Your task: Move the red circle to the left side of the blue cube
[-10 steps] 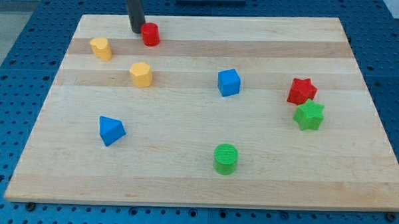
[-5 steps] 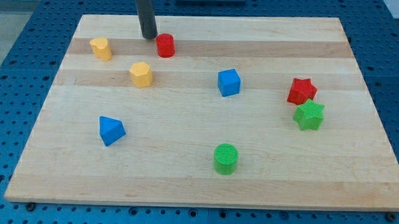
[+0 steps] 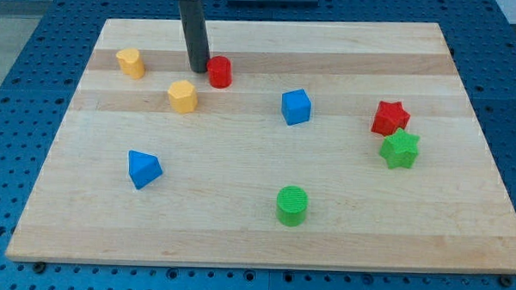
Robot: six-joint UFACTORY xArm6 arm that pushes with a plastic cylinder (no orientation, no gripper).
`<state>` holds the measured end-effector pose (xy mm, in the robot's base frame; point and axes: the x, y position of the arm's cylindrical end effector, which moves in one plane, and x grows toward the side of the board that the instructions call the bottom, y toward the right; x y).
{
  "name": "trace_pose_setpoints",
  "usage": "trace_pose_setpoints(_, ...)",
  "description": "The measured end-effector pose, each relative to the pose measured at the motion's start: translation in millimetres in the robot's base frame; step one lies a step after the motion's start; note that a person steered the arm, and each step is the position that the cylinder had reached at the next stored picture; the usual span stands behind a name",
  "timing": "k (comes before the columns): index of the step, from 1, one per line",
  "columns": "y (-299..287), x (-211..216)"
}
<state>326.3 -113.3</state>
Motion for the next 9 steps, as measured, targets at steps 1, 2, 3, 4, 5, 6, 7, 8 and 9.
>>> trace_pose_setpoints(1, 4, 38)
trace_pose_setpoints(2, 4, 39)
trace_pose_setpoints(3, 4, -10)
trace_pose_setpoints(4, 1, -60)
trace_pose_setpoints(5, 7, -49)
trace_pose_setpoints(6, 11, -45)
trace_pose_setpoints(7, 11, -41)
trace_pose_setpoints(8, 24, -24)
trace_pose_setpoints(9, 33, 3)
